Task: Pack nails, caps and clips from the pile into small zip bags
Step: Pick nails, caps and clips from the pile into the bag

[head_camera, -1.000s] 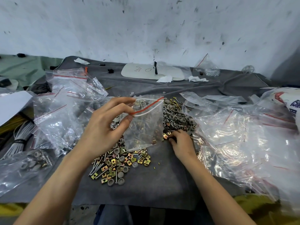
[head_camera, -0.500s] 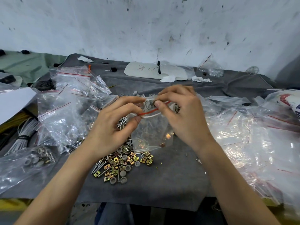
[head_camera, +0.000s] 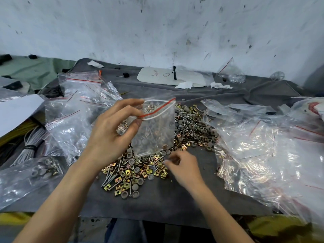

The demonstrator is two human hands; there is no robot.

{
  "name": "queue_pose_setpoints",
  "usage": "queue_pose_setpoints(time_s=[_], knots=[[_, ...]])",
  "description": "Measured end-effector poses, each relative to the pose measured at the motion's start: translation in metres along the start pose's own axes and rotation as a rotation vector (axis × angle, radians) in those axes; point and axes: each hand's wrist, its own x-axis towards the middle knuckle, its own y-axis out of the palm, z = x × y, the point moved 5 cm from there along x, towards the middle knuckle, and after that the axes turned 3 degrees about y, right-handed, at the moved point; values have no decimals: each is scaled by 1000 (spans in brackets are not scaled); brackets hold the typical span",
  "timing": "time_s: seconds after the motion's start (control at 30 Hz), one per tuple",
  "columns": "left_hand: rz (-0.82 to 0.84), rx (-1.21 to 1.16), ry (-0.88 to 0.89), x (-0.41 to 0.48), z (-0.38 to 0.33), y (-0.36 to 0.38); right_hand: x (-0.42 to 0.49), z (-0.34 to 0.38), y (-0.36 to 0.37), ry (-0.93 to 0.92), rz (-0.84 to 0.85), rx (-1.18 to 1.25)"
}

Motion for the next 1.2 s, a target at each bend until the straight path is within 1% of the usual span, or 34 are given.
queue_pose_setpoints(time_s=[0.03,0.1,0.3,0.37,0.43,0.53,0.6,0.67,0.73,0.8,0.83,0.9,0.97,1.03,1.1,1.13,1.17,1.2], knots=[[1,3,-3,0,0,1,0,-4,10,7,39,-62],[7,12,-8,0,0,2,-1,-7,21,22,58,-156],[7,14,-5,0,-1,1,2,-5,24,22,80,-172],[13,12,-6,0,-1,2,3,-7,23,36,79,-65],[21,5,-8,0,-1,3,4,-11,16,58,46,136],[28,0,-12,-2,-1,2,5,-13,-8,58,-53,399],[34,-4,-12,-2,-1,2,2,-11,-30,40,-152,540],[73,-2,11,-3,-4,6,-4,4,-60,-46,-275,651],[135,27,54,-4,-9,13,-12,34,-93,-228,-374,726],[189,36,75,-4,-12,21,-20,69,-116,-415,-422,695],[208,35,78,-4,-13,23,-23,84,-121,-478,-428,615],[229,42,86,-4,-15,27,-25,106,-118,-540,-393,388],[221,45,86,-3,-16,27,-26,113,-111,-568,-372,188],[179,48,59,-1,-14,22,-28,108,-112,-617,-468,114],[130,62,26,-1,-10,15,-31,94,-115,-609,-628,151],[107,77,18,0,-7,11,-31,84,-114,-574,-692,179],[87,95,13,0,-5,8,-32,74,-110,-522,-727,203],[69,112,9,0,-4,5,-31,63,-102,-463,-721,211]])
